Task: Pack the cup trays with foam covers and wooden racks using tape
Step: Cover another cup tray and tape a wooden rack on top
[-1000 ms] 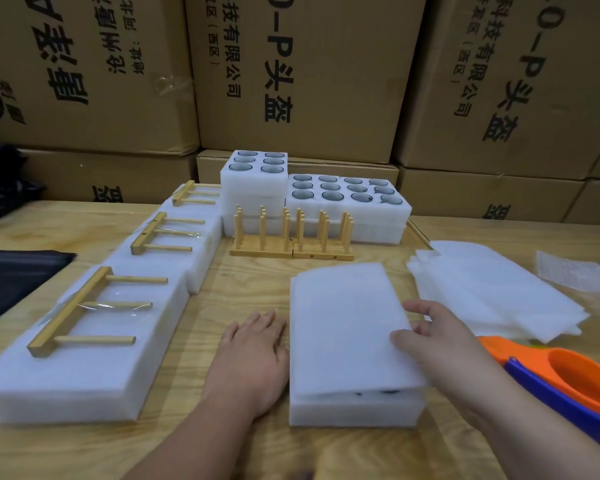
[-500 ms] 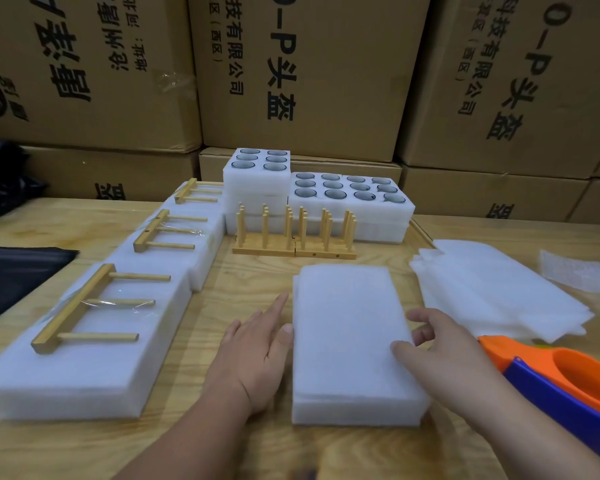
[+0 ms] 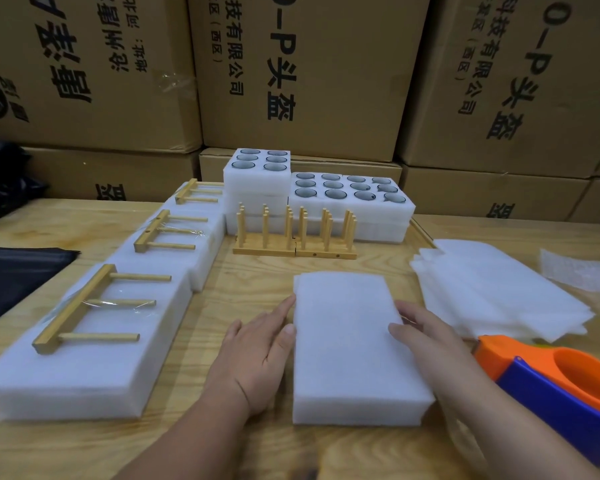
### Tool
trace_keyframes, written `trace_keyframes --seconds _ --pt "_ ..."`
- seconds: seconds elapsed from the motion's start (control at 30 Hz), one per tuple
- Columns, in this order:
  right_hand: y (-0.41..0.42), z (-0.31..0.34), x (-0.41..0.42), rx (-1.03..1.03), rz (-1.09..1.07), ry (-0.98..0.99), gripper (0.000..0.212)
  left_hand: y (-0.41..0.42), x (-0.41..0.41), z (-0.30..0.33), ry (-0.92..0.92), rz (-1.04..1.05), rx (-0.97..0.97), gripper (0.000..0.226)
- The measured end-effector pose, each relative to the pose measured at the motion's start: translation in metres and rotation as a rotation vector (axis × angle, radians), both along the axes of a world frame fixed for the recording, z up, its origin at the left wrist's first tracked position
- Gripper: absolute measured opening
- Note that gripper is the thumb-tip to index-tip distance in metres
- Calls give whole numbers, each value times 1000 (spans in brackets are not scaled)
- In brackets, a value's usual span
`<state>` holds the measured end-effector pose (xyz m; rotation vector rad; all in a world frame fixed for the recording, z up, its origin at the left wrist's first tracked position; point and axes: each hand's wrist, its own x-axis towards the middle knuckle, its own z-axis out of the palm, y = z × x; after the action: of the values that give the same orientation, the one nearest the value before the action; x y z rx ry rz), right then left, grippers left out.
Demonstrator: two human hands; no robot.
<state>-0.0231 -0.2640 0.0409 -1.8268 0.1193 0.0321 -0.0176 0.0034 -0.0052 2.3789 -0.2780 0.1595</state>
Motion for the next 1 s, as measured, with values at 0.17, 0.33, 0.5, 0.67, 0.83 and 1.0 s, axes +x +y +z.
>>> trace_keyframes --seconds 0.17,0.33,0.5,0.67,0.83,1.0 --pt "2 -7 5 81 42 -13 40 0 0 1 1 6 14 72" --pt "2 -10 9 72 45 -36 39 -1 -1 2 7 11 10 70" --pt "5 -8 7 80 54 -41 38 -1 -1 4 29 5 25 68" --pt "4 -10 9 85 25 -30 39 -2 -2 6 40 10 39 68" --pt "1 -18 14 174 -76 -14 25 -3 -2 5 56 60 58 54" --pt "-4 -34 9 275 -215 -37 42 -9 3 3 62 173 260 52"
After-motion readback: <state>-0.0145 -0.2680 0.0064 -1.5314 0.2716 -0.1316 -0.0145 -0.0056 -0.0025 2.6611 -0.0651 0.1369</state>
